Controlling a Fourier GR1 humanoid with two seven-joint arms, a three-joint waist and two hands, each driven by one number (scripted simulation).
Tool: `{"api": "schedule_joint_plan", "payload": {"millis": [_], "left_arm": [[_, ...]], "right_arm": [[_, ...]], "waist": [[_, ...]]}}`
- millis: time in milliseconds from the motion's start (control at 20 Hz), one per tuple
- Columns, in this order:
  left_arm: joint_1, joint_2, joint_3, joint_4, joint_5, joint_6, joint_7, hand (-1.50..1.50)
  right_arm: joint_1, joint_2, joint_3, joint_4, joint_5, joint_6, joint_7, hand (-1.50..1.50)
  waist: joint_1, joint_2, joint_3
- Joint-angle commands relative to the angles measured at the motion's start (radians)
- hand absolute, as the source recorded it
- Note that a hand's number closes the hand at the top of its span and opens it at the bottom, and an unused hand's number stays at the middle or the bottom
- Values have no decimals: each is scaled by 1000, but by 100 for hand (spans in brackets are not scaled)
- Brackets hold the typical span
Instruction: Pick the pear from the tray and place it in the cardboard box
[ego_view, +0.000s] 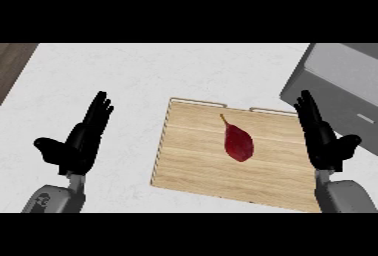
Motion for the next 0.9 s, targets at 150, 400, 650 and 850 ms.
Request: {"api": "schedule_joint_plan", "payload": {"millis": [150,400,650,850], "left_arm": [[-76,85,-59,-23,-97,-65,34,0],[-90,92,-129,-26,-121,-127,44,0],[-125,68,-139,-13,-157,-111,79,0],[-96,36,-143,-22,-170,-104,73,0]], "right_arm": [[7,158,1,7,-229,89,204,-150],[32,64,197,56,120,-47,172,-150],[117,0,281,-71,285,-110,132,-150],[143,-149,243,-351,294,-65,352,-150]], "waist": [[-19,-24,-10],[-7,-24,-17],[-28,-26,-13],[-28,-27,-14]]}}
